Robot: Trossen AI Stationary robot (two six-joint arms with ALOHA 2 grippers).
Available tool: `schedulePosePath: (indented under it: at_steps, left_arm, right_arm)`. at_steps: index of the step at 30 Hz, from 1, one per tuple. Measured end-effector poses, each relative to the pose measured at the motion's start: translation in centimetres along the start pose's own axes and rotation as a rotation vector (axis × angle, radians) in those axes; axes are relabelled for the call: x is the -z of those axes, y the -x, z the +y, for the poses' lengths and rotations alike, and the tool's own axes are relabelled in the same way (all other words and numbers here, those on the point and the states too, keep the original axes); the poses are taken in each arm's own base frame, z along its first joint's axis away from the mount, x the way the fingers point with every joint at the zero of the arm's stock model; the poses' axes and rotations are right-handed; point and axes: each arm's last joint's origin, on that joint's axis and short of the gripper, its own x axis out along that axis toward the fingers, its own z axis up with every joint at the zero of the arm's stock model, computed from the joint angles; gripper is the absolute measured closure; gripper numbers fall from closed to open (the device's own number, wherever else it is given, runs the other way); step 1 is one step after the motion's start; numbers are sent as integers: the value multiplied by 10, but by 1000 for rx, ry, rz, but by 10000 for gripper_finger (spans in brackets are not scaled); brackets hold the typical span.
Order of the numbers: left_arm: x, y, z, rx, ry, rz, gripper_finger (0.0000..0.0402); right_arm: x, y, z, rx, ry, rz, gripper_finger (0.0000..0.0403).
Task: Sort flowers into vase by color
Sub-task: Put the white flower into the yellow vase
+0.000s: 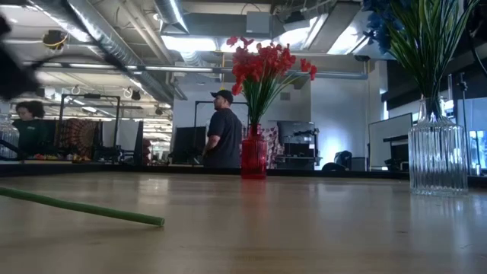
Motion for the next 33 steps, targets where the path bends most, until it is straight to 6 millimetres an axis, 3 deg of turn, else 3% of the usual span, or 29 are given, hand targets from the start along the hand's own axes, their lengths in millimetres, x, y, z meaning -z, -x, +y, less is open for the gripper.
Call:
schedulePosePath:
  at_steps: [7, 10, 13, 17, 21, 24, 29, 33]
  left_arm:
    - [-9, -41, 18, 33, -69, 19, 226]
    - [-10, -47, 24, 23, -62, 32, 240]
    - [-10, -45, 24, 6, -59, 19, 284]
    - [-10, -30, 17, -51, -59, -64, 374]
    - [-7, 1, 6, -106, -52, -156, 391]
    - [-6, 43, -8, -66, -79, -239, 396]
    - [-7, 131, -25, 206, -116, -399, 397]
    - [-12, 196, -17, 453, -68, -501, 397]
  right_arm:
    - [-2, -1, -1, 40, -51, -59, 230]
    - [-2, 1, -2, 43, -56, -71, 230]
    - [-3, 4, -3, 51, -61, -100, 230]
    - [-10, 17, -5, 66, -73, -202, 230]
    - [-21, 39, -5, 87, -35, -344, 230]
    - [-29, 53, -7, 175, 37, -481, 230]
    - [-40, 62, -4, 418, 272, -632, 230]
    - [-49, 53, 5, 595, 426, -661, 230]
